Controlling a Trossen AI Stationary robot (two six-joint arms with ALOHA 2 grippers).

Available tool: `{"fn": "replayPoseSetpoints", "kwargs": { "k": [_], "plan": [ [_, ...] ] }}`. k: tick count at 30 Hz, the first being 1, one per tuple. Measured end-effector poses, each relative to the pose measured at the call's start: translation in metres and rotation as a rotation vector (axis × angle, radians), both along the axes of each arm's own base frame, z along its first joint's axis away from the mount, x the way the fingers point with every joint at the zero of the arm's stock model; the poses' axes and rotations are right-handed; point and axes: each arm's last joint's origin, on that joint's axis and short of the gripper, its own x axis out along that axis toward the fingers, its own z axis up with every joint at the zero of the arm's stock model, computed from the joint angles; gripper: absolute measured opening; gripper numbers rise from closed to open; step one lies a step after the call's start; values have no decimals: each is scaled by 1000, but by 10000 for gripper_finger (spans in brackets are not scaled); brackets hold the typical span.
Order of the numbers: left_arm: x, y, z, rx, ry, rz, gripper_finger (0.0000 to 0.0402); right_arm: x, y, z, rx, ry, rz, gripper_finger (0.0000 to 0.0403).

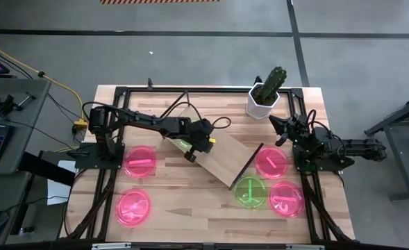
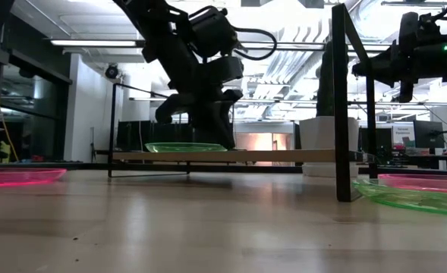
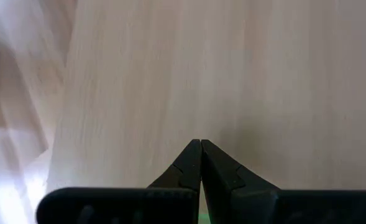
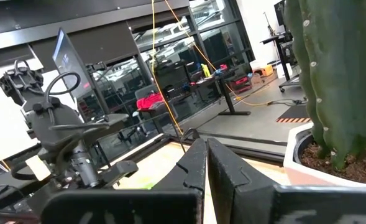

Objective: Place and stack plates onto a shelf
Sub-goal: Put the green plate on the shelf, then stack the green plate on top of the other green plate on the shelf

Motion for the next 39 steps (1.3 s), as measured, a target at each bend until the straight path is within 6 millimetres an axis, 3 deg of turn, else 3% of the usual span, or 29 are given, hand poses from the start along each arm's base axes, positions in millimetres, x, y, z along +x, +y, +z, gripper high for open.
{"fn": "replayPoseSetpoints", "kwargs": {
  "k": [21,27,30,34,39],
  "plan": [
    [-3,10,-1,147,36,85,0,0,0,0,2,-1,1,0],
    [-12,0,21,217,30,137,0,-1,0,3,-1,-34,0,0],
    [-25,-6,49,98,-24,170,0,-2,0,7,-7,-80,8,0],
    [-51,-14,89,-276,-132,53,0,-2,3,14,-57,-131,97,0],
    [-92,-21,104,-539,-348,-157,0,1,8,15,-87,-147,284,0]
  ]
}}
